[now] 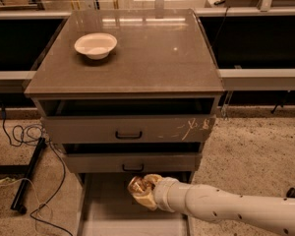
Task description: Place orange can into bottom drawer
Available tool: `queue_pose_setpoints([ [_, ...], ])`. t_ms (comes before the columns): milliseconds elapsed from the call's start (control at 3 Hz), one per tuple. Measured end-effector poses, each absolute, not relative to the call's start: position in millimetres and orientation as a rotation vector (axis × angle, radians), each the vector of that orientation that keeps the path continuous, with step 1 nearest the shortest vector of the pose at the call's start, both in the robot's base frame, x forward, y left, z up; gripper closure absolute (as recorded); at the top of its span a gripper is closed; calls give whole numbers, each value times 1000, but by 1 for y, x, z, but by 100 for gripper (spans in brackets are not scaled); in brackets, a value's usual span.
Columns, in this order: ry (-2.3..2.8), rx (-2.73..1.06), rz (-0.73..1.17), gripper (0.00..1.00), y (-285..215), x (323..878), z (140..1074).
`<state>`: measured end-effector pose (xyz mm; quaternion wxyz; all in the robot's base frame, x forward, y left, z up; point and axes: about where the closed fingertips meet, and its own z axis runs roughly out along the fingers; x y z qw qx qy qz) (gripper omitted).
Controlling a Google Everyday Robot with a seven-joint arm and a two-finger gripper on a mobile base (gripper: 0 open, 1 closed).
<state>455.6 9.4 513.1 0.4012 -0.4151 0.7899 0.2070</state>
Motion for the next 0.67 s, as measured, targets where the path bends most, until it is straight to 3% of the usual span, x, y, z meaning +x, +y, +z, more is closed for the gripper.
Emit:
queue_pose_setpoints([
  [667, 1923, -1077, 579, 100, 8, 479, 452],
])
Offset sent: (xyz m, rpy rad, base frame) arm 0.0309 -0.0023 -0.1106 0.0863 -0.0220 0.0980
